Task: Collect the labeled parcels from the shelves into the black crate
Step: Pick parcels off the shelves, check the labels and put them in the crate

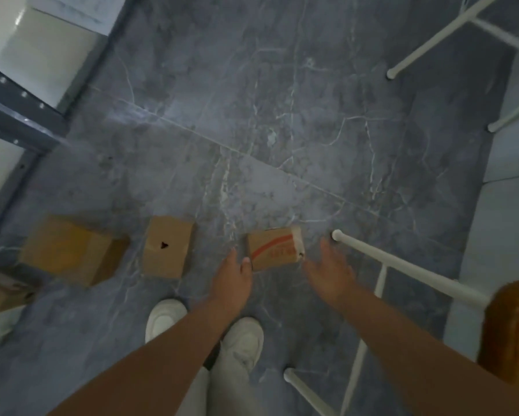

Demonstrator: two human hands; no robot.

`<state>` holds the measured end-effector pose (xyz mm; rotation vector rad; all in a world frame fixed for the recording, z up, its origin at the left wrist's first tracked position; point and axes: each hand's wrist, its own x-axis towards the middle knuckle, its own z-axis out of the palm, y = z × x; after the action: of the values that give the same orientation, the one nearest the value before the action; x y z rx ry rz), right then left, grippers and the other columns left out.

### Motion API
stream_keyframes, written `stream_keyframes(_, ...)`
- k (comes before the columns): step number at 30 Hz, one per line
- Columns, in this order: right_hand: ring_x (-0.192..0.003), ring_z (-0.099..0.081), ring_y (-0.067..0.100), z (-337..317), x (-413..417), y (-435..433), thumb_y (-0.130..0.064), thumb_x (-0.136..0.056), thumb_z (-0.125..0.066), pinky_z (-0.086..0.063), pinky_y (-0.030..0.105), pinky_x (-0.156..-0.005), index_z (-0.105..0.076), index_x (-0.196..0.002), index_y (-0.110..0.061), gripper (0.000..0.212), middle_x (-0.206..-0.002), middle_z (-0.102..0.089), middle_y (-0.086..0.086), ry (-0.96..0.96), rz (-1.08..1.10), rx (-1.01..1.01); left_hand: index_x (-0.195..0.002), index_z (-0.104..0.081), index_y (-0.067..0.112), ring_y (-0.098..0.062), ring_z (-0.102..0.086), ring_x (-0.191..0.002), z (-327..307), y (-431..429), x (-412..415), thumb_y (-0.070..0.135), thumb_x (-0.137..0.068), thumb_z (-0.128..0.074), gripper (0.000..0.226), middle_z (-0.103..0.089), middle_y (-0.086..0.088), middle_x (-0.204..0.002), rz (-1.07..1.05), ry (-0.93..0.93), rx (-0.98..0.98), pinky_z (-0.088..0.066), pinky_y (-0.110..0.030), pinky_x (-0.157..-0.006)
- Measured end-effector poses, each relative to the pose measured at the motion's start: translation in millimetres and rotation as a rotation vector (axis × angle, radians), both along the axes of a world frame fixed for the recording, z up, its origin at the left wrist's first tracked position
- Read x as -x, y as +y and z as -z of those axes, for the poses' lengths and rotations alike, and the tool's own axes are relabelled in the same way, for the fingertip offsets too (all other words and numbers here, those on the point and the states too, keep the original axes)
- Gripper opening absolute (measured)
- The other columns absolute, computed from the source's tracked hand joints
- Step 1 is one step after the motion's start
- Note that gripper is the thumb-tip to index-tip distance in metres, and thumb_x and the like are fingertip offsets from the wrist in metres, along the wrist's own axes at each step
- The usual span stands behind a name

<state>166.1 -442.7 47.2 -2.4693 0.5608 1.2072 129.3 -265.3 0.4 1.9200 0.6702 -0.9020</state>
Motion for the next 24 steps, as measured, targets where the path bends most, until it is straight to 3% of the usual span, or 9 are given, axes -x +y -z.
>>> stream_keyframes(2,-0.140,-0.036,0.028,43.3,-0.6,-3.0,-0.031,-0.102,-0.047,-0.033,0.041,-0.114,-0.018,-0.155,-0.011,0.064,-0.157,-0.031,0.012,-0.018,0.165,-0.114,-0.153,-0.028,0.007,-0.030,-0.033,-0.144,38.9,-2.9,-5.5,0.029,-0.105,-0.035,0.053,-0.033,-0.015,-0.156,-0.015,0.037,0.010,-0.026,-0.038,-0.117)
stream_keyframes(4,-0.125,-0.050,0.028,81.8,-7.9,-3.1,-0.018,-0.100,-0.050,-0.046,0.033,-0.093,-0.029,-0.150,-0.006,0.055,-0.144,-0.044,0.011,-0.040,0.314,-0.209,-0.151,-0.032,0.008,-0.031,-0.036,-0.141,70.9,-6.3,-13.1,0.031,-0.106,-0.034,0.051,-0.038,-0.016,-0.154,-0.020,0.082,0.019,-0.029,-0.040,-0.116)
stream_keyframes(8,-0.139,-0.040,0.028,130.5,-26.7,-0.8,-0.026,-0.099,-0.052,-0.039,0.033,-0.103,-0.024,-0.155,-0.010,0.064,-0.153,-0.037,0.007,0.048,0.522,-0.256,-0.143,-0.043,0.007,-0.029,-0.047,-0.131,107.3,-18.2,-19.1,0.028,-0.106,-0.036,0.043,-0.049,-0.013,-0.143,-0.097,0.139,0.159,-0.035,-0.033,-0.107)
stream_keyframes(12,-0.121,-0.055,0.029,129.0,-29.4,4.1,-0.029,-0.096,-0.049,-0.045,0.038,-0.100,-0.051,-0.138,-0.018,0.043,-0.136,-0.057,0.007,-0.028,0.530,-0.205,-0.134,-0.057,0.007,-0.032,-0.054,-0.126,106.3,-26.2,-3.7,0.043,-0.100,-0.041,0.051,-0.058,-0.017,-0.136,-0.224,0.255,0.255,-0.041,-0.040,-0.110)
stream_keyframes(14,-0.120,-0.055,0.030,105.0,-34.0,7.9,-0.030,-0.100,-0.045,-0.042,0.037,-0.098,-0.056,-0.132,-0.016,0.037,-0.130,-0.058,0.009,-0.093,0.510,-0.204,-0.129,-0.059,0.009,-0.028,-0.056,-0.123,83.9,-26.2,5.6,0.054,-0.093,-0.042,0.060,-0.059,-0.010,-0.134,-0.344,0.295,0.301,-0.044,-0.040,-0.106)
stream_keyframes(16,-0.117,-0.055,0.029,70.9,-42.7,12.9,-0.032,-0.101,-0.043,-0.042,0.036,-0.098,-0.058,-0.127,-0.013,0.035,-0.129,-0.059,0.011,-0.120,0.537,-0.224,-0.126,-0.055,0.017,-0.022,-0.058,-0.113,42.2,-23.6,3.0,0.040,-0.102,-0.039,0.036,-0.059,-0.003,-0.125,-0.632,0.296,0.402,-0.050,-0.031,-0.089)
stream_keyframes(18,-0.104,-0.054,0.027,34.2,-53.4,20.3,-0.034,-0.103,-0.040,-0.043,0.037,-0.092,-0.055,-0.124,-0.008,0.037,-0.119,-0.058,0.014,-0.139,0.611,-0.257,-0.129,-0.053,0.017,-0.018,-0.059,-0.114,7.1,-15.9,-7.7,0.030,-0.106,-0.035,0.032,-0.061,-0.001,-0.124,-0.852,0.249,0.496,-0.048,-0.028,-0.090)
stream_keyframes(21,-0.090,-0.051,0.025,-47.4,-72.6,32.5,-0.043,-0.103,-0.038,-0.048,0.049,-0.090,-0.048,-0.113,-0.012,0.034,-0.105,-0.052,0.006,-0.134,0.778,-0.318,-0.127,-0.061,0.015,-0.018,-0.062,-0.113,-70.4,2.2,-41.3,0.030,-0.103,-0.039,0.035,-0.068,-0.004,-0.119,-0.908,0.093,0.523,-0.048,-0.035,-0.101)
stream_keyframes(24,-0.095,-0.056,0.025,-140.2,-94.6,37.6,-0.047,-0.101,-0.043,-0.048,0.055,-0.085,-0.047,-0.114,-0.016,0.034,-0.112,-0.056,0.005,-0.135,0.940,-0.437,-0.104,-0.070,0.017,-0.012,-0.065,-0.092,-161.8,17.8,-89.5,0.025,-0.099,-0.043,0.029,-0.071,-0.001,-0.098,-0.899,-0.057,0.501,-0.052,-0.029,-0.081)
